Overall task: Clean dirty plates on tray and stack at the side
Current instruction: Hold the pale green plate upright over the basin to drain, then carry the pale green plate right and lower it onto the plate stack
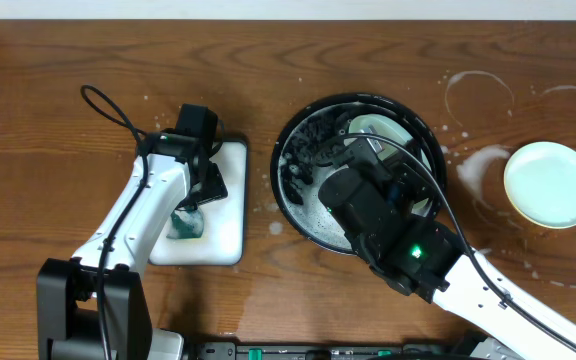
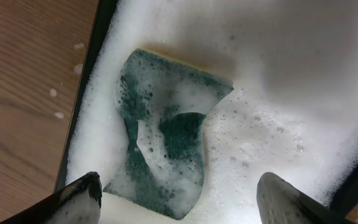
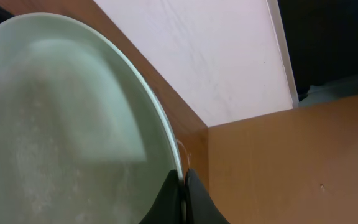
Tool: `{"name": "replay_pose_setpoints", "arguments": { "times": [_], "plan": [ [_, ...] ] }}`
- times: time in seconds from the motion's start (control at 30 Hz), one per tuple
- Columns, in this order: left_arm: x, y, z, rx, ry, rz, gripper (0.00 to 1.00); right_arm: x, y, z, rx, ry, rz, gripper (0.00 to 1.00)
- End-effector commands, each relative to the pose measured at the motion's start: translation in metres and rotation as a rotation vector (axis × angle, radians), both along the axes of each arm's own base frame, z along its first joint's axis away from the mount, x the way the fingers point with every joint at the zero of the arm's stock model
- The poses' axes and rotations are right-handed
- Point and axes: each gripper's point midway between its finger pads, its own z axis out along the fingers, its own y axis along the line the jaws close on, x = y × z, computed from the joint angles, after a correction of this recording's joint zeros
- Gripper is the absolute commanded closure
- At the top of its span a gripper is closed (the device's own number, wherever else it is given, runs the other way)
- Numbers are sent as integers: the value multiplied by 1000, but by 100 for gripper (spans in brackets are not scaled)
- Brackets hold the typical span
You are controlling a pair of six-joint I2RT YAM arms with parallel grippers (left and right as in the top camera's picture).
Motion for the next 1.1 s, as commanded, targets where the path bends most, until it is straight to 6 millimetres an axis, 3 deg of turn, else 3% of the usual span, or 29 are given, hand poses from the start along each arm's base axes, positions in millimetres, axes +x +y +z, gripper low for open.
{"name": "replay_pose_setpoints", "arguments": {
  "times": [0.0,0.13,0.43,0.7,1.07],
  "plan": [
    [1,2,3,4,-10,-2,18,-1,-6,7,5,-29,-27,99],
    [1,2,3,4,-10,-2,18,-1,-1,2,-7,6,9,99],
    [1,2,3,4,-10,-2,18,6,-18,0,48,-10,-60,99],
    [1,2,3,4,-10,-2,18,8,-21,-1,53,-5,-68,99],
    [1,2,3,4,-10,-2,18,20,-57,-14,216,-11,-201,99]
  ]
}}
